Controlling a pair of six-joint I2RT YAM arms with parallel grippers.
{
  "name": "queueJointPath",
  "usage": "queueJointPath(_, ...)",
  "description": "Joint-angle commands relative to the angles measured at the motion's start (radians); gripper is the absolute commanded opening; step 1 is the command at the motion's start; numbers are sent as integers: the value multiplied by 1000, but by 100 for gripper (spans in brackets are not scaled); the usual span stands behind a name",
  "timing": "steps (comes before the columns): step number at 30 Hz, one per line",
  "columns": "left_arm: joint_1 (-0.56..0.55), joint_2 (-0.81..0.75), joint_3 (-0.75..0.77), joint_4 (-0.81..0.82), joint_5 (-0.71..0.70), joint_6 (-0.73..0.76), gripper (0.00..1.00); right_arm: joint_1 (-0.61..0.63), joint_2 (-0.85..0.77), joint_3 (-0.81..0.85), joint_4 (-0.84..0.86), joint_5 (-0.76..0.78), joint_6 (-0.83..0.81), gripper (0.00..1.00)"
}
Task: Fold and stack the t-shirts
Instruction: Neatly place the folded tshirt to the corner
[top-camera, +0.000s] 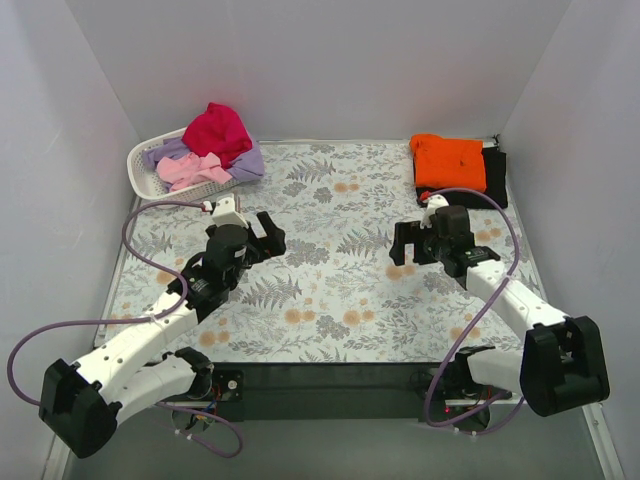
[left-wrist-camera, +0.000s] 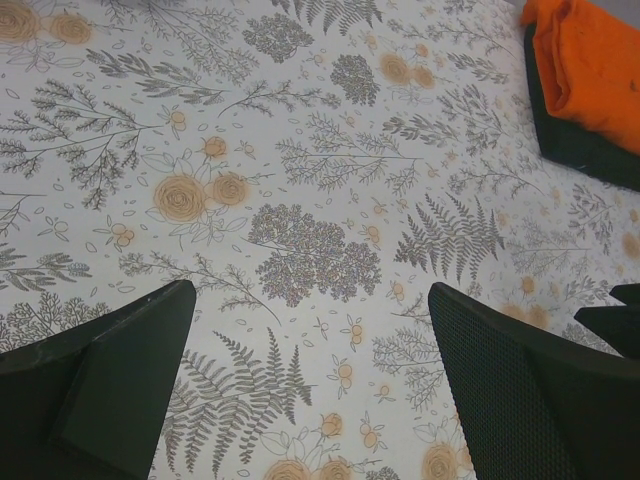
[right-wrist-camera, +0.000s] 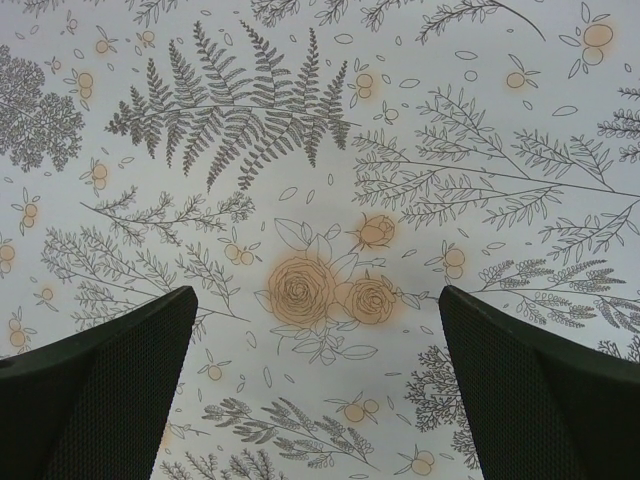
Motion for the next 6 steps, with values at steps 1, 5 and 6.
queueJointPath(1,8,-25,2,-14,-14,10,95,1,7,10,29,-18,-14,98)
queueJointPath(5,8,-16,8,-16,-20,12,95,-1,-7,7,31,3,-12,98)
queueJointPath(6,8,-15,5,-16,-35,9,95,-1,-11,7,31,9,-14,98)
